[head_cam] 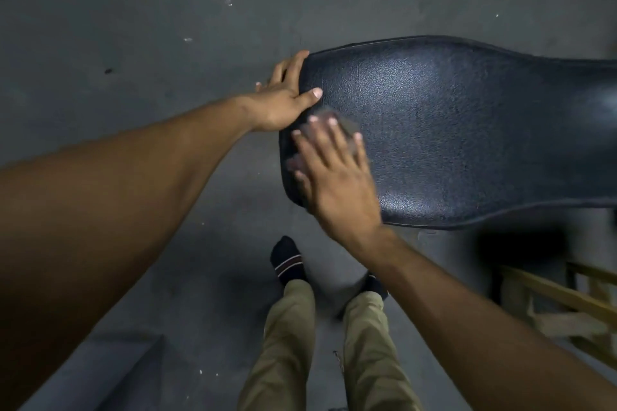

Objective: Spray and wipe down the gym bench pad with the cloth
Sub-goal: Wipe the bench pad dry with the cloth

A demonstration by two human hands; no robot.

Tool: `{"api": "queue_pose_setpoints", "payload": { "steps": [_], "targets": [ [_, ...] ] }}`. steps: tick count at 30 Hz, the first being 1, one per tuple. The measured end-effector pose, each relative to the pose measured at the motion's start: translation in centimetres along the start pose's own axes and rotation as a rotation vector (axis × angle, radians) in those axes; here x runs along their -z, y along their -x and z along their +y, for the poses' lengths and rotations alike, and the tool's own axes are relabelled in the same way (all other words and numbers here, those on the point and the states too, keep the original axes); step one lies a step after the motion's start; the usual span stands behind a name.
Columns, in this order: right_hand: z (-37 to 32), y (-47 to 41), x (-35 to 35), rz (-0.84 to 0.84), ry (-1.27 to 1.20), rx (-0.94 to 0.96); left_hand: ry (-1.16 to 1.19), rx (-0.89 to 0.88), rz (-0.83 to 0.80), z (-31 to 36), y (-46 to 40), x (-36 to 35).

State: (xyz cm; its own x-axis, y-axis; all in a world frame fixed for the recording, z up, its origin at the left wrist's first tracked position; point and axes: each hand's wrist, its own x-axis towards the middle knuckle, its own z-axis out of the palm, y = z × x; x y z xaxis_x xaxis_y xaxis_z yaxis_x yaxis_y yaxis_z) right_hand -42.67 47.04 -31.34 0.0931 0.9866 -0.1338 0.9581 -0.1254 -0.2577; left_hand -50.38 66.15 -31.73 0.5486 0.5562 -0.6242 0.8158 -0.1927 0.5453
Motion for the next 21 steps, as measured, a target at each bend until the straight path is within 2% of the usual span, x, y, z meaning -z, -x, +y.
{"api": "queue_pose_setpoints", "payload": {
  "steps": [3, 8, 11, 13, 15, 21],
  "targets": [
    [-2.3, -1.5, -1.2, -0.039, 0.062, 0.253, 0.012, 0.022, -0.026, 0.1, -0.4, 0.7],
    [-1.6, 0.5, -2.0, -0.087, 0.147, 0.418, 0.074, 0.002, 0.002, -0.1, 0.4, 0.3],
    [0.9, 4.1, -1.6, -0.131, 0.195, 0.532, 0.259, -0.040, 0.098, -0.9, 0.7, -1.5],
    [2.9, 6.0, -0.8, -0.121, 0.201, 0.457, 0.521, -0.016, 0.167, -1.4, 1.5, -3.4],
    [4.3, 6.8, 0.4, -0.108, 0.162, 0.304, 0.719, 0.036, 0.230, -1.8, 2.9, -5.4],
    [5.9, -0.2, 2.5, 0.007, -0.159, -0.206, 0.910, 0.162, 0.319, -2.0, 6.3, -10.1]
  ]
}}
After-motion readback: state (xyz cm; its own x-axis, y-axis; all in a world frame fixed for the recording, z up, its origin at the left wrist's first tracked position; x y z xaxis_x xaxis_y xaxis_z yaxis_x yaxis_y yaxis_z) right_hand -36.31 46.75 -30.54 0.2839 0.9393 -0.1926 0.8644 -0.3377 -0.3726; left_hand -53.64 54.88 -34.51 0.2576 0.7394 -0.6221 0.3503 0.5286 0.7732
